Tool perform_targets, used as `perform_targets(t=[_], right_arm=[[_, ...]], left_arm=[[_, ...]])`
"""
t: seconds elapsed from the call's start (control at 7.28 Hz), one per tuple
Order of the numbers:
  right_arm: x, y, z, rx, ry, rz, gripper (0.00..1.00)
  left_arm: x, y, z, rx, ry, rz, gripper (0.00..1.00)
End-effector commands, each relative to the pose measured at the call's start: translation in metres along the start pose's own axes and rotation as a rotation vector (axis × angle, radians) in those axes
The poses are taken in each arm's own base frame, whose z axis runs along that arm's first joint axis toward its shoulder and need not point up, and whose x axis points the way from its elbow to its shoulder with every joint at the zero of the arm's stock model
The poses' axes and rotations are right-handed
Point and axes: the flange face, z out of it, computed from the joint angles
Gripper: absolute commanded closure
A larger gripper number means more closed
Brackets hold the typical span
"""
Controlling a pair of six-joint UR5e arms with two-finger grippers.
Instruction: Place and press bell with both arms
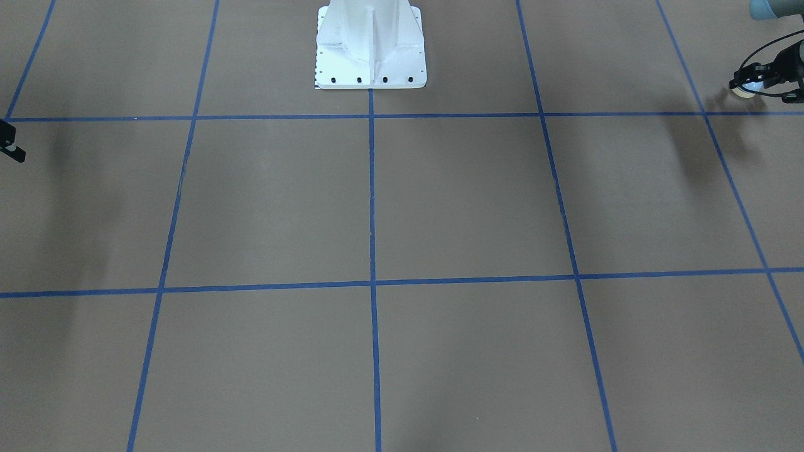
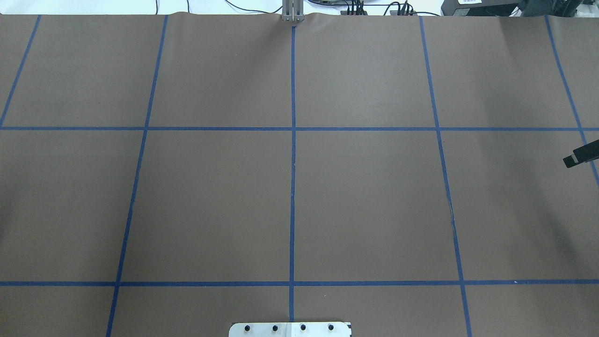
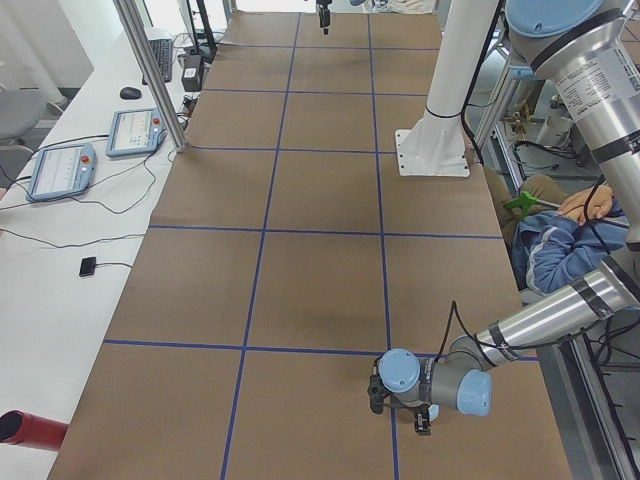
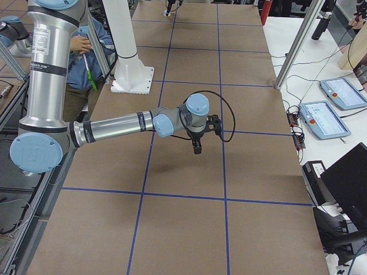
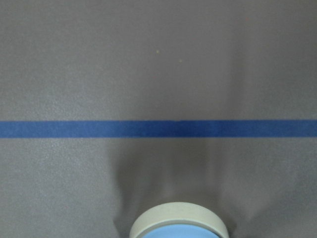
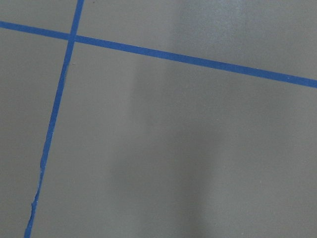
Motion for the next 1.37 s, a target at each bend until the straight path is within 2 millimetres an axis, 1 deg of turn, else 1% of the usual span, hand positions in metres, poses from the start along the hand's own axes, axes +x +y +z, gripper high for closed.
perform_targets(t=[0.0, 0.14, 0.27, 0.41, 0.55, 0.82, 0.96, 1.1, 1.24], right_arm=[[-0.003, -0.001, -0.001, 0.007, -0.005, 0.0, 0.0], [-0.006, 0.0, -0.001, 0.008, -0.005, -0.005, 0.0], [-0.011, -0.001, -0.005, 0.015, -0.009, -0.009, 0.0], [-0.016, -0.001, -0.008, 0.019, -0.012, 0.001, 0.0], [-0.019, -0.001, -0.007, 0.017, -0.013, 0.007, 0.0], [-0.019, -0.003, -0.006, 0.016, -0.012, 0.008, 0.0], [-0.019, -0.003, -0.004, 0.013, -0.012, 0.007, 0.0], [-0.02, -0.002, -0.003, 0.008, -0.014, 0.009, 0.0], [-0.02, -0.003, -0.003, 0.008, -0.016, 0.008, 0.0]], left_arm=[[-0.001, 0.002, 0.001, -0.004, 0.002, -0.004, 0.67], [0.0, 0.002, 0.001, -0.006, 0.007, -0.006, 0.91], [0.005, 0.002, 0.0, -0.004, 0.047, 0.002, 1.0], [0.014, 0.005, -0.006, 0.022, 0.104, -0.001, 1.0], [0.031, 0.001, -0.017, 0.053, 0.15, -0.01, 1.0], [0.086, -0.023, -0.057, 0.102, 0.217, -0.024, 1.0], [0.121, -0.04, -0.074, 0.105, 0.252, -0.033, 1.0], [0.169, -0.069, -0.094, 0.094, 0.294, -0.044, 1.0], [0.212, -0.101, -0.116, 0.108, 0.318, -0.065, 1.0]])
